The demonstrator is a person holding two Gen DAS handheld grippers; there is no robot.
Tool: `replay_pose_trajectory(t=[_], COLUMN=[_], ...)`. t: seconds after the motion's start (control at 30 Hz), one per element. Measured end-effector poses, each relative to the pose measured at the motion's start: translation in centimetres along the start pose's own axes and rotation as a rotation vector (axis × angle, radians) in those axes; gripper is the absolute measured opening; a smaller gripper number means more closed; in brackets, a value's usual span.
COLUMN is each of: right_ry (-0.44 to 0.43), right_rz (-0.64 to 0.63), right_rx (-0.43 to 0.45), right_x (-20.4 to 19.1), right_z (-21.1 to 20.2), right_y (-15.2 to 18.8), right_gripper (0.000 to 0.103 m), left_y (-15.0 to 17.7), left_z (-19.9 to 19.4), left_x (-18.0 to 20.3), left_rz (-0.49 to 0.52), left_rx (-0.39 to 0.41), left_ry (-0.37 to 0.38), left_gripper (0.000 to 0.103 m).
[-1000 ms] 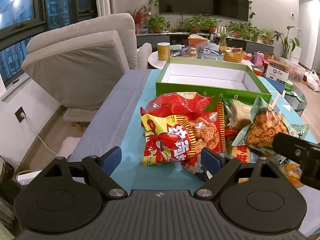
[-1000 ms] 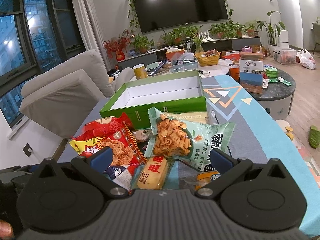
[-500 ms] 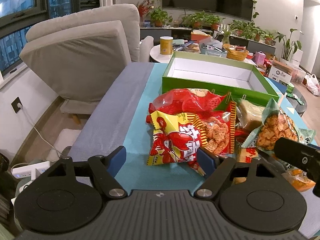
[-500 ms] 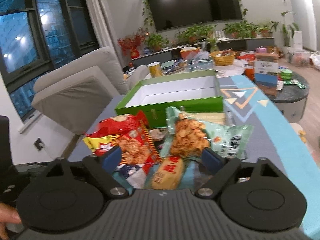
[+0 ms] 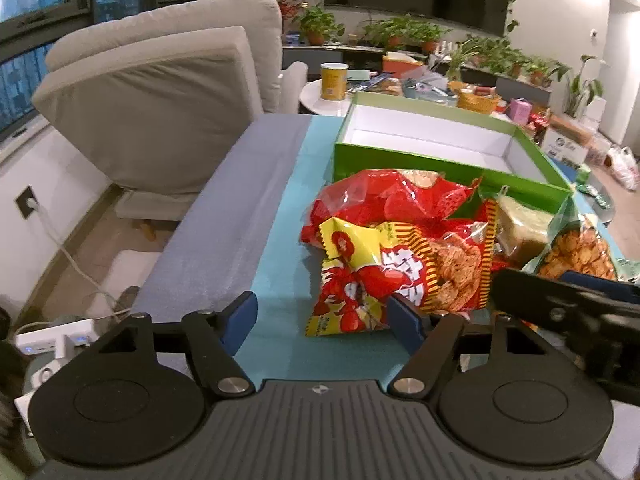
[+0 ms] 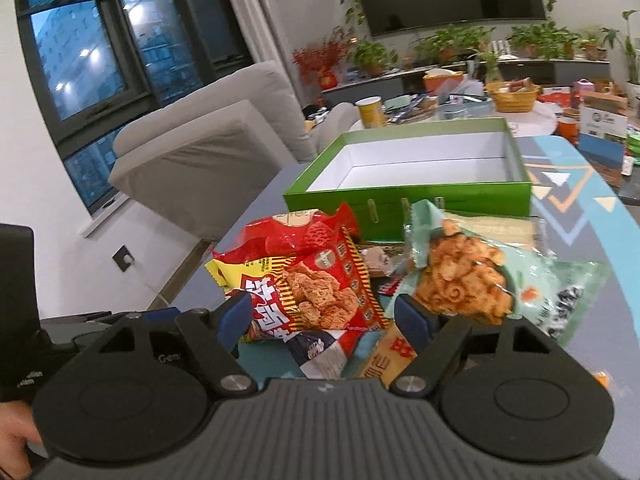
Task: Organize snacks
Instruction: 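Reach the right gripper to the red-and-yellow chip bag and grasp it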
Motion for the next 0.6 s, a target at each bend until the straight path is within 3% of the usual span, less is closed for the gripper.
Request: replay_pose_trajectory(t=[0.27, 0.6], right_ry=[-0.051, -0.022], right_rz=[0.011, -0.051], right_rx=[-0.016, -0.034], right_x=[1.3, 1.5], right_z=[2.2, 4.2], right_y=[-0.6, -1.1], right_gripper=[0.063, 0.063], left_y=[0.1, -0.4], left_z=[1.4, 2.6], left_x=[-0.4, 0.5], left_rz=[-0.044, 0.006], left_rx=[-0.034, -0.014], left_ry=[0.133, 0.198], left_gripper=[0.062, 0.06])
Point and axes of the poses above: each gripper's, at about its wrist camera, not at the fingertips, and z roughly the way its jaws point, x to its right, y to its underside, the point moved 5 cm from there along z, roughly the way its jaws point, and after that the axes turned 6 degrees about -y, right-handed, at the moved point
